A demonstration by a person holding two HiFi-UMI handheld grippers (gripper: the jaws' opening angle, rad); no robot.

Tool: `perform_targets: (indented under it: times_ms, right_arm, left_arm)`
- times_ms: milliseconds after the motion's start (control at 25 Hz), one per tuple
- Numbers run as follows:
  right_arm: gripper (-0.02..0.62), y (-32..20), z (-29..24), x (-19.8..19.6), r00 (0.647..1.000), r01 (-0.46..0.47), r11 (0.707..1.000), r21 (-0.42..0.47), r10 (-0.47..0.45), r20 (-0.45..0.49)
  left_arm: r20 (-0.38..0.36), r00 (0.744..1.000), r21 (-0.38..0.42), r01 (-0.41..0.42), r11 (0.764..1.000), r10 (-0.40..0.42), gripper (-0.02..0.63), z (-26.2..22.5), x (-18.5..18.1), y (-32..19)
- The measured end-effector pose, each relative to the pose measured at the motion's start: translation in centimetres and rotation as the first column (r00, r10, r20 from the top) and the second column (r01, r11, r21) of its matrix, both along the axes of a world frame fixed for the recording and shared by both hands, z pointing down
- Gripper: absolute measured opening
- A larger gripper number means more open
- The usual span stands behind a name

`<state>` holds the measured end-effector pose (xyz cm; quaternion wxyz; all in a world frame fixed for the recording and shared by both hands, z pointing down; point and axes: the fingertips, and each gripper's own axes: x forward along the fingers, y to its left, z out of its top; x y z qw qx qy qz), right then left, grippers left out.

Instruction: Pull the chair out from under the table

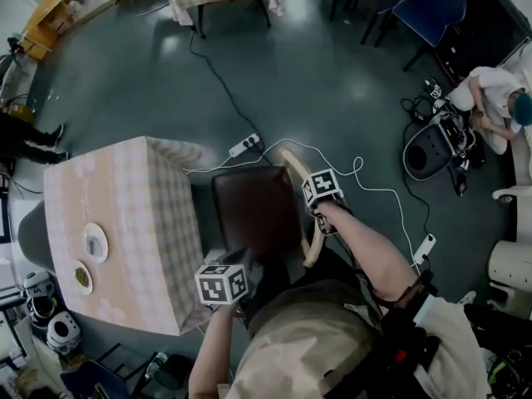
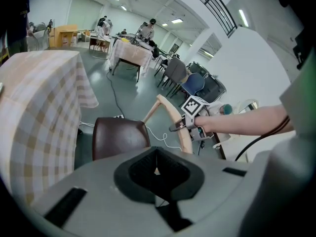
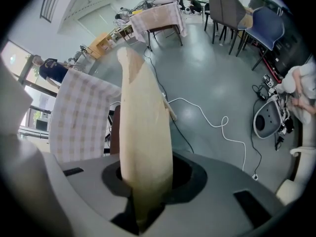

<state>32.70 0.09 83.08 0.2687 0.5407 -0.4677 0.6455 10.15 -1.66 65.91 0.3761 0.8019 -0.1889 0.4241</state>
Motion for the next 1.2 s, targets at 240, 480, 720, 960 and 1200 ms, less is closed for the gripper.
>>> perform_targets:
  times_ms: [240,480,720,960,1200]
  right_arm:
    - [0.112,1.0,-0.4,1.7,1.000,-0.019,1.000,-0.004,0.019,-0.009]
    - [0.110,1.3,-0.7,3.2,1.000,-0.025,1.000,-0.004,0.025,-0.017]
    - [0.110,2.0,-0.7,4.5,0.999,-0.036,0.999,-0.004,0.036,-0.024]
    - [0.110,2.3,-0.3,4.1,0.999,-0.048,0.999,-0.006,0.048,-0.016]
    - [0.110,3.6,-0.3,4.9,0.997,-0.076,0.997,-0.009,0.076,-0.021]
  left_arm:
    - [0.014,1.000,-0.005,0.011,1.000,-0.011,0.006,0.2,-0.8,0.3]
    - [0.013,0.999,-0.014,0.041,0.999,-0.041,0.006,0.4,-1.0,0.8]
    - [0.011,0.999,-0.016,0.037,0.999,-0.037,0.006,0.7,-0.1,0.8]
    - [-0.002,0.999,-0.015,0.039,0.999,-0.039,0.006,0.7,-0.1,0.1]
    - [-0.002,1.000,-0.039,0.005,0.999,-0.005,0.006,1.6,0.6,0.9]
